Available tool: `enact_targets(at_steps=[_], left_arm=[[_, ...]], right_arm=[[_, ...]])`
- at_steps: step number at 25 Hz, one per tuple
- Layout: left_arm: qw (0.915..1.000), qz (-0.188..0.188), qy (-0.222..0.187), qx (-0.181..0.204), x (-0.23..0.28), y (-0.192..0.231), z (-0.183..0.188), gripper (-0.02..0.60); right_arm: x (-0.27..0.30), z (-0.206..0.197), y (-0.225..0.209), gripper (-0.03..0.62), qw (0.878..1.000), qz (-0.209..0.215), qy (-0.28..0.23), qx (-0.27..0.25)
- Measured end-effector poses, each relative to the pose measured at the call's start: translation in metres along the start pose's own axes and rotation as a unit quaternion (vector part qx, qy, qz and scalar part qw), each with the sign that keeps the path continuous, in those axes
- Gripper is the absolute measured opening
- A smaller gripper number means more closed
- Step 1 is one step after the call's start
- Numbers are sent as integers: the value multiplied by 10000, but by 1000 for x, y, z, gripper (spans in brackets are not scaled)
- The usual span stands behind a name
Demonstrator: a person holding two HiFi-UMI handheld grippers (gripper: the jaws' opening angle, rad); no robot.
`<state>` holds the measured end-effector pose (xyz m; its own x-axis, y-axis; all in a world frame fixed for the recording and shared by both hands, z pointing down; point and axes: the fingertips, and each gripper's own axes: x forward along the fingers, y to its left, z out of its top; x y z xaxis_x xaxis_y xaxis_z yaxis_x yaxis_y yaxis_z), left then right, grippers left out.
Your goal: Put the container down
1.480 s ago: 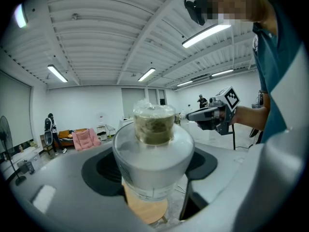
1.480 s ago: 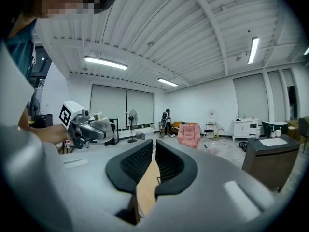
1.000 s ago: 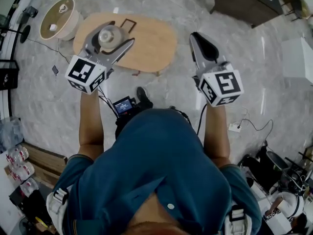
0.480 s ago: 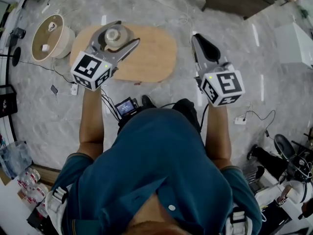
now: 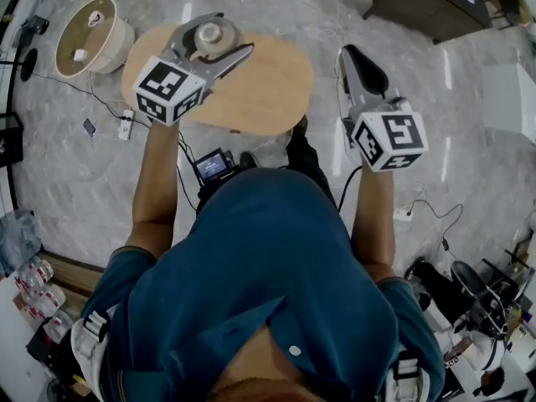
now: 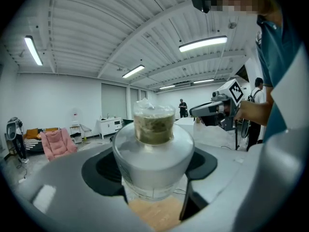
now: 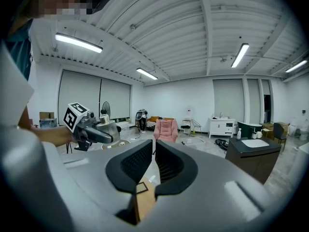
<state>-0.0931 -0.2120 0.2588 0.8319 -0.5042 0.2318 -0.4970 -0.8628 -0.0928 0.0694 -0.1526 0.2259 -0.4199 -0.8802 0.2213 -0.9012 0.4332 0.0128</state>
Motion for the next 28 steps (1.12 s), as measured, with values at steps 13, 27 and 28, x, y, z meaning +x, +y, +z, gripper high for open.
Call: enact_targets(at_steps=[13,27,28], left_arm=[[9957,863,295,-148,81,72,-46,334],[9913,907,777,-558,175,82,-176,336],[9910,897,791,-597,182,83,-186,334]], right_arm=[[119,-2,-50,12,9917,1233,340,-161],[152,-90,-102,14,9833,1407,1157,55],[154,-97,-106,14,9827,1388,1224,82]])
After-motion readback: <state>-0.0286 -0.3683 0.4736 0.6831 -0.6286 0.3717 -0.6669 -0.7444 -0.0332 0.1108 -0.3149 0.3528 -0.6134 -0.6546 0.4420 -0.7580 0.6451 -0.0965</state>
